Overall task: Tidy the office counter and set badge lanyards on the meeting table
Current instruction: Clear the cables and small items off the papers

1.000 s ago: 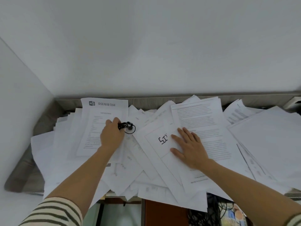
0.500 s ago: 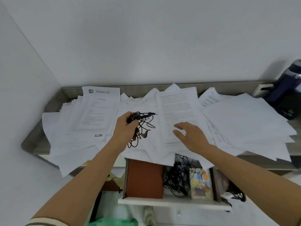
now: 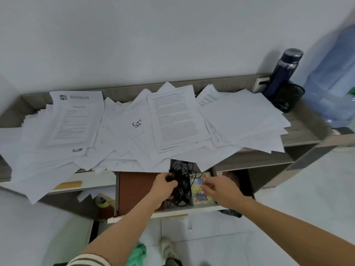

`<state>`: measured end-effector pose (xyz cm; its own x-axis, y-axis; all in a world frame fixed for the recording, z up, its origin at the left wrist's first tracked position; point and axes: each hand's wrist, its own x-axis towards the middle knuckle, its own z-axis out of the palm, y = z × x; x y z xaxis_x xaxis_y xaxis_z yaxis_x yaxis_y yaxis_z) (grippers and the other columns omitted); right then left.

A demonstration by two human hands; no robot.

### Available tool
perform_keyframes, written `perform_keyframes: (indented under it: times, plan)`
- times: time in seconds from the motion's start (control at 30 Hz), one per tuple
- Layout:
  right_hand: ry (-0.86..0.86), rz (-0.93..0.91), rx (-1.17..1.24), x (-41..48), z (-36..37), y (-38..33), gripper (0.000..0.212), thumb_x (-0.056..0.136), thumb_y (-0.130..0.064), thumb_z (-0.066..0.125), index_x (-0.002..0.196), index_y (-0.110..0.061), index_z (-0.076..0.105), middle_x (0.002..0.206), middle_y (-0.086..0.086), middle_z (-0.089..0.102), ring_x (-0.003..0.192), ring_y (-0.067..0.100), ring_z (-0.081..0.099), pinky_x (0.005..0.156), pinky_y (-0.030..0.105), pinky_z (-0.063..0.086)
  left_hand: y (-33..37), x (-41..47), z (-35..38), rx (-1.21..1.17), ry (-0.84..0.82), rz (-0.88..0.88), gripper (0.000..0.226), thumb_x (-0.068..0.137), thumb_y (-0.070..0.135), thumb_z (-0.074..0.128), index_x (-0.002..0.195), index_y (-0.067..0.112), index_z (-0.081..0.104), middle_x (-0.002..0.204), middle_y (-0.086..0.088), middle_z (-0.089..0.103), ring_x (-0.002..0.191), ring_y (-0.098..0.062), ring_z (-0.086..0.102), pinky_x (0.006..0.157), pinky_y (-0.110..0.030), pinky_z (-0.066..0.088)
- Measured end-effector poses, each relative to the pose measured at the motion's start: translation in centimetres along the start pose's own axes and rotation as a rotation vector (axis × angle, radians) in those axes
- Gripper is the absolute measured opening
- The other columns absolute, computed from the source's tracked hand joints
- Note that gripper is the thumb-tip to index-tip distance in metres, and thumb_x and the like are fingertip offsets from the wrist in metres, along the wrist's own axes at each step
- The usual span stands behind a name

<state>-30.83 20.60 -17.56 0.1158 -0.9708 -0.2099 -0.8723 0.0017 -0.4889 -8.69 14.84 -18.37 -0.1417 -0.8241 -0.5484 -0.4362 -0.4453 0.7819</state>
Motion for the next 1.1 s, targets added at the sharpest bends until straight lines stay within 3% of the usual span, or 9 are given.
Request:
perform_keyframes:
  times: [0.17,0.27,0.4,0.47,0.6,0.77,0.9,0.97,1.1]
  plan:
    - [0.052,-0.011,-0.115,-1.0,1.9,1.9,0.024,0.096,-0.039,0.05,0.102,-0.024,0.068,0.097,-0.007,0.068,0.083,0.012,0.057,0.065,0.028,0.041,-1.2,2.4,2.1,0.62,0.151,0.317,0.073,0.094,0.049,0.051,0.152,0.017,0.02,0.143,-0.011,0.045,0.131,-0.034,0.041,0.1,-0.04,0.045]
    - [0.138,-0.095,-0.341,-1.4,3.5,3.6,0.031,0.089,-0.043,0.048,0.102,-0.024,0.068,0.112,-0.002,0.066,0.103,0.02,0.058,0.078,0.034,0.05,-2.7,3.5,2.8,1.108,0.165,0.436,0.07,0.099,0.053,0.033,0.155,0.023,0.003,0.156,-0.015,0.025,0.138,-0.035,0.032,0.108,-0.044,0.034]
    - [0.125,-0.108,-0.408,-2.0,4.7,4.6,0.033,0.094,-0.047,0.044,0.111,-0.029,0.067,0.133,-0.002,0.058,0.128,0.022,0.048,0.086,0.036,0.05,-4.2,5.3,3.7,1.388,0.048,0.413,0.066,0.102,0.046,0.025,0.154,0.016,-0.002,0.16,-0.016,0.007,0.146,-0.033,0.012,0.117,-0.045,0.016]
    - [0.089,-0.062,-0.402,-2.3,4.7,4.6,0.044,0.098,-0.049,0.033,0.117,-0.031,0.068,0.136,-0.002,0.058,0.134,0.022,0.045,0.083,0.038,0.053,-4.1,5.9,4.3,1.427,0.007,0.37,0.066,0.103,0.042,0.026,0.154,0.013,-0.002,0.16,-0.017,0.003,0.147,-0.034,0.006,0.117,-0.046,0.013]
    - [-0.098,0.0,-0.286,-2.8,4.7,5.0,0.086,0.089,-0.07,-0.003,0.14,-0.028,0.052,0.155,-0.003,0.037,0.149,0.019,0.015,0.11,0.046,0.035,-3.7,6.2,4.8,1.392,-0.049,0.357,0.071,0.1,0.045,0.034,0.154,0.012,0.002,0.159,-0.018,0.007,0.145,-0.036,0.012,0.115,-0.048,0.017]
    - [-0.113,-0.029,-0.292,-3.4,3.4,4.4,0.096,0.077,-0.086,0.004,0.141,-0.031,0.048,0.15,-0.003,0.04,0.142,0.02,0.028,0.113,0.045,0.03,-1.6,3.6,2.9,1.22,0.032,0.515,0.056,0.097,0.043,0.042,0.147,0.019,0.034,0.152,-0.011,0.028,0.122,-0.034,0.05,0.096,-0.041,0.043]
    - [-0.166,-0.073,-0.351,-3.8,2.7,3.3,0.078,0.085,-0.078,0.032,0.145,-0.03,0.042,0.148,-0.008,0.041,0.134,0.015,0.038,0.109,0.035,0.029,-3.4,0.2,0.1,1.096,0.203,0.76,0.043,0.089,0.044,0.04,0.107,0.016,0.067,0.11,-0.005,0.061,0.092,-0.027,0.062,0.072,-0.038,0.052]
    - [-0.194,-0.088,-0.378,-4.0,2.8,2.8,0.063,0.092,-0.062,0.043,0.144,-0.028,0.042,0.145,-0.007,0.045,0.128,0.017,0.046,0.103,0.034,0.034,-5.0,-1.9,-1.2,1.035,0.156,0.689,0.047,0.09,0.052,0.035,0.101,0.018,0.066,0.097,0.002,0.058,0.086,-0.019,0.058,0.066,-0.03,0.049]
    - [-0.221,-0.122,-0.422,-4.0,3.0,2.0,0.041,0.097,-0.045,0.047,0.133,-0.027,0.053,0.13,-0.003,0.057,0.112,0.02,0.058,0.089,0.035,0.049,-8.5,-4.9,-3.3,1.124,-0.006,0.461,0.048,0.087,0.063,0.041,0.112,0.026,0.058,0.103,0.007,0.056,0.096,-0.014,0.054,0.081,-0.031,0.044]
